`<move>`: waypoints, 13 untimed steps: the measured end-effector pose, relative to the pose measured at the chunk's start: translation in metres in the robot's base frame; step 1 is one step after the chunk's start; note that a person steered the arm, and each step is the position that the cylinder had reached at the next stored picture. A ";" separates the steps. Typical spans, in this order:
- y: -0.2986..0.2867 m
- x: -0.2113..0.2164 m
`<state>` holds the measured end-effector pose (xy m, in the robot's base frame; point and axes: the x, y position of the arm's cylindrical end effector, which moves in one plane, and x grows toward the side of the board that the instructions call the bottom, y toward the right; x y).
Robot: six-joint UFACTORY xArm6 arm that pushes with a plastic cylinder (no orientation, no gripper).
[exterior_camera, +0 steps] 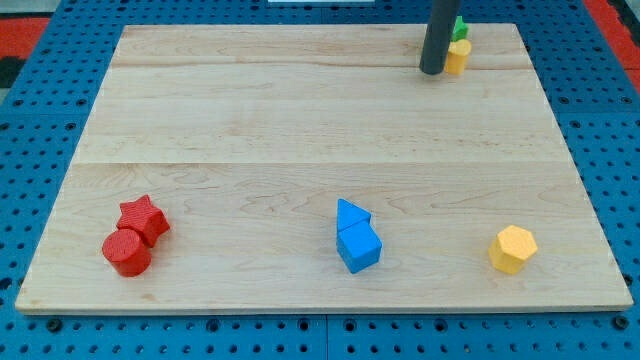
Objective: Move the yellow hexagon towards center right
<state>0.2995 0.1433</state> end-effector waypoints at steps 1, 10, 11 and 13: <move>0.000 0.071; 0.033 0.256; 0.043 0.258; 0.066 0.207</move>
<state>0.5067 0.2093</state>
